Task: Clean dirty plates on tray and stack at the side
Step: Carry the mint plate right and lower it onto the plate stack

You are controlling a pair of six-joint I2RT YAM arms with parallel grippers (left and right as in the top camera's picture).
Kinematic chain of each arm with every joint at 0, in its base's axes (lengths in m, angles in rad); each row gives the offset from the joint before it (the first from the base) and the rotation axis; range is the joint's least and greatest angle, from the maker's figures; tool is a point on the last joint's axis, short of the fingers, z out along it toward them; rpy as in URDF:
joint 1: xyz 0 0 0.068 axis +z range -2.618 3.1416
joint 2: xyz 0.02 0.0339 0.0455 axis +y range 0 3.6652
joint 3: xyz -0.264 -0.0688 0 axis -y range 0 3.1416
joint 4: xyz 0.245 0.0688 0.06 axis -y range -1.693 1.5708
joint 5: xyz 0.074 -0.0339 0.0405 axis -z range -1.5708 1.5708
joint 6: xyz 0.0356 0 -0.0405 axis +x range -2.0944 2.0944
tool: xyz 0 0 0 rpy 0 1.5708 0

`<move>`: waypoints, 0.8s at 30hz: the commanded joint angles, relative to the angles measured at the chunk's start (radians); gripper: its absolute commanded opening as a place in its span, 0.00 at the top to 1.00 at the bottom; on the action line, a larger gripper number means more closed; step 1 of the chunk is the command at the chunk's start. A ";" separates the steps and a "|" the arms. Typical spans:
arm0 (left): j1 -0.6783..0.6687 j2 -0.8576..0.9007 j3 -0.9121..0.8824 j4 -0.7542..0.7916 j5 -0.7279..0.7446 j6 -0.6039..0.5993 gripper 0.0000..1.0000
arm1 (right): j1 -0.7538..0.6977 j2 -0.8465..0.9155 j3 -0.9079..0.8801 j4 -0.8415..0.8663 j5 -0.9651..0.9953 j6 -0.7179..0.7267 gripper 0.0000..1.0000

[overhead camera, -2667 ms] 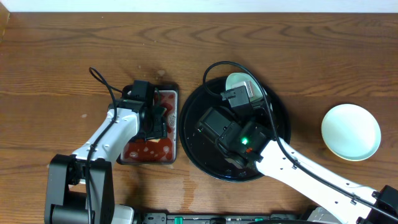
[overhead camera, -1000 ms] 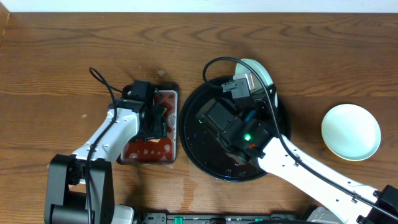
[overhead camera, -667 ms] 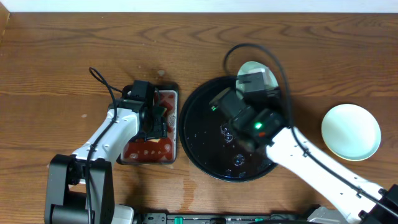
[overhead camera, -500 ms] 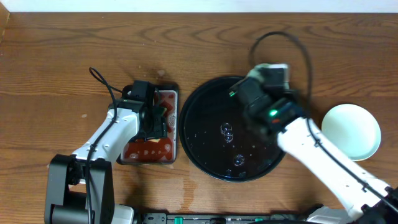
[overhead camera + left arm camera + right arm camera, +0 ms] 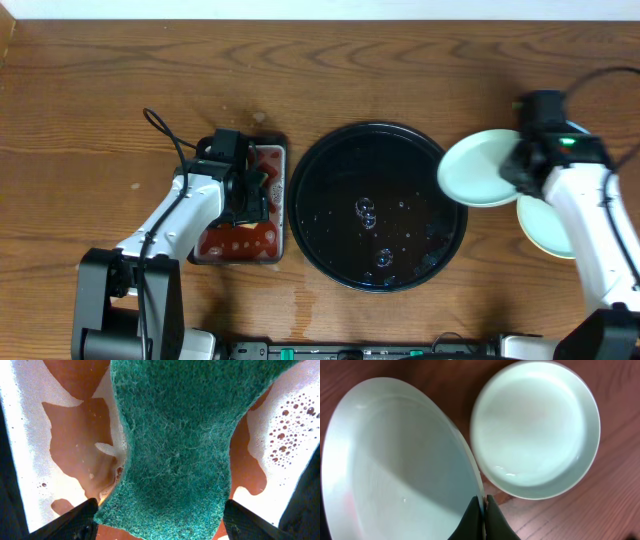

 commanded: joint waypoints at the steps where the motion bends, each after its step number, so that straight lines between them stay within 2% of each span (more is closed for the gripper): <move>1: 0.004 0.004 -0.009 0.000 -0.005 0.005 0.21 | -0.130 -0.021 -0.031 -0.002 -0.169 0.027 0.99; 11: 0.004 0.004 -0.009 0.000 -0.005 0.005 0.21 | -0.439 -0.021 -0.215 0.111 -0.315 0.019 0.99; 20: 0.004 0.004 -0.009 0.000 -0.005 0.005 0.21 | -0.639 -0.021 -0.320 0.178 -0.402 0.019 0.99; 21: 0.004 0.004 -0.009 0.000 -0.005 0.005 0.21 | -0.657 -0.021 -0.322 0.179 -0.402 0.019 0.92; 22: 0.004 0.004 -0.009 0.000 -0.005 0.005 0.21 | -0.671 -0.021 -0.323 0.179 -0.402 0.019 0.80; 24: 0.004 0.004 -0.009 0.000 -0.005 0.005 0.21 | -0.695 -0.021 -0.323 0.181 -0.402 0.019 0.61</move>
